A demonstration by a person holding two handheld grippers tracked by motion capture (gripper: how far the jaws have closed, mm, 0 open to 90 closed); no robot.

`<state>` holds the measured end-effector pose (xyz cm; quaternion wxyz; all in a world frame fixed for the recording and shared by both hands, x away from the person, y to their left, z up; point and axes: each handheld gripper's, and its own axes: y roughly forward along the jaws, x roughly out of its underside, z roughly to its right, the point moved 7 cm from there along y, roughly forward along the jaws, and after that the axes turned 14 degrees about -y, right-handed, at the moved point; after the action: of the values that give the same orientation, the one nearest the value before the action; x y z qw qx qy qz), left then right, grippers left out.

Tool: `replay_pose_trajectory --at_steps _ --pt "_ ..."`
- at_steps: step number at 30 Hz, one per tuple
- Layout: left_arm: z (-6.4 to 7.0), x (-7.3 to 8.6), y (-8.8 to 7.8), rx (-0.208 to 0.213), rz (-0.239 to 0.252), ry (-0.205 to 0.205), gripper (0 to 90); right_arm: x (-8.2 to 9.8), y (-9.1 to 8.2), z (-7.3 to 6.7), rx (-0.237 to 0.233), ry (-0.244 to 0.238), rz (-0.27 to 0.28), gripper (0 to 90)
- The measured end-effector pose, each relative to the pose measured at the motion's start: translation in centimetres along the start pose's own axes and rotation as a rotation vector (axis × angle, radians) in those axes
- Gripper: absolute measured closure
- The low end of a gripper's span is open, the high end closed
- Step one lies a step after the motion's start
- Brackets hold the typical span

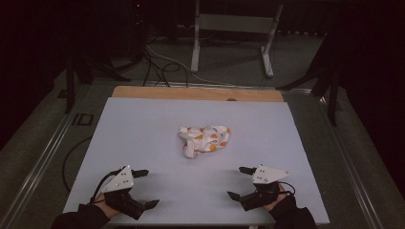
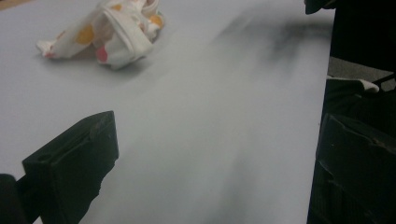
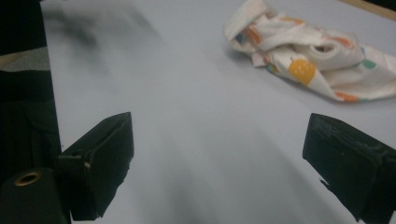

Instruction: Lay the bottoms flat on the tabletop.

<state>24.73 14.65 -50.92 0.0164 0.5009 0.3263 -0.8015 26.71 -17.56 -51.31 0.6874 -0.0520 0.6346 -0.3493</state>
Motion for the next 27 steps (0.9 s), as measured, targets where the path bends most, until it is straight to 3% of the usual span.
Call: replay_pose_trajectory --at_steps 10,20,27 --pt "-0.1 -1.0 -0.1 -0.021 -0.002 0.000 0.0 -1.4 -1.0 2.0 0.047 -0.006 0.011 9.0" --pt "-0.2 -2.8 0.0 -0.005 0.000 0.003 0.0 -3.2 -1.7 4.1 0.104 -0.024 0.023 9.1" --pt "-0.2 -4.0 0.5 0.003 -0.003 0.005 0.0 -4.2 -1.4 5.1 0.116 -0.007 0.037 9.1"
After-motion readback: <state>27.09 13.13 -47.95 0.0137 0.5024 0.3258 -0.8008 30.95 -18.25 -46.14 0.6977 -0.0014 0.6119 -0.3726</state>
